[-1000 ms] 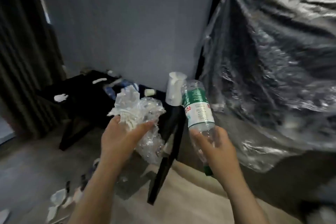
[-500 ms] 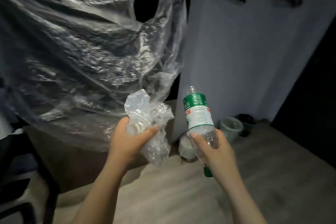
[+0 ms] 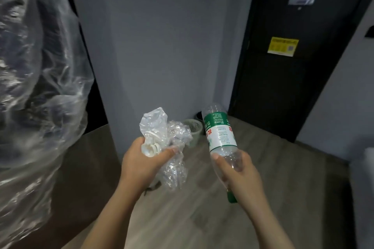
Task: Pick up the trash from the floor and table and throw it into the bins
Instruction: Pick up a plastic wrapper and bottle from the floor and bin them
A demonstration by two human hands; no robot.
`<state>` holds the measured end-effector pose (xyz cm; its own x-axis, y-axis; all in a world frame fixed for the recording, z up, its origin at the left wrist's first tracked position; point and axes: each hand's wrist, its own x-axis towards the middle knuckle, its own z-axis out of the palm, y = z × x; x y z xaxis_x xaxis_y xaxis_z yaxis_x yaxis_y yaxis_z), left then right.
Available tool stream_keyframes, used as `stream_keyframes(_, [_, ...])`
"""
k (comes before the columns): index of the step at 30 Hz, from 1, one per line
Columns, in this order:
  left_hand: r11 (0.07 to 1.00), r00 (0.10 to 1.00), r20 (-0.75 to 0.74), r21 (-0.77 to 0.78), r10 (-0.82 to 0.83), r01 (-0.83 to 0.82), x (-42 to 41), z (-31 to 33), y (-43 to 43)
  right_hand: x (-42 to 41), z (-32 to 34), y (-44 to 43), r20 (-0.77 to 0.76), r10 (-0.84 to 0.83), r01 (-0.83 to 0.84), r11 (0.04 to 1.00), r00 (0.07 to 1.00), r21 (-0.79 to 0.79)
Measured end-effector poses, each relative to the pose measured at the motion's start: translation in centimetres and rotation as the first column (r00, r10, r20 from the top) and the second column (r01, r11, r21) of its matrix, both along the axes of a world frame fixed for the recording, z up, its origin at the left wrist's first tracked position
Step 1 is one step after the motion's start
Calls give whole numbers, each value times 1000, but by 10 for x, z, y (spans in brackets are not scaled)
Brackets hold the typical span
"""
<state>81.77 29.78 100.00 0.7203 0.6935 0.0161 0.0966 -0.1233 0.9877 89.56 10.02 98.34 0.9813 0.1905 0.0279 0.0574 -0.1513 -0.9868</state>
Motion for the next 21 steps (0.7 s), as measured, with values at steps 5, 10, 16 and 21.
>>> stream_keyframes(5, [996,997,-11,31,-77,78,88,-11,38,77,-7,30,4,-89,89,995,996,-52])
stream_keyframes(10, [989,991,-57,75,-124,128,174,-10,104,152,2,78,-30,-140,137,987,990,-87])
stream_keyframes(16, [972,968,-107,48,-225,231,270,-22,141,237,-4,113,-59,-207,198,971,977,-131])
stream_keyframes(21, [964,958,-143,65,-248,260,348,-38,159,315,-27,124,-103,-236,220,964,966,-146])
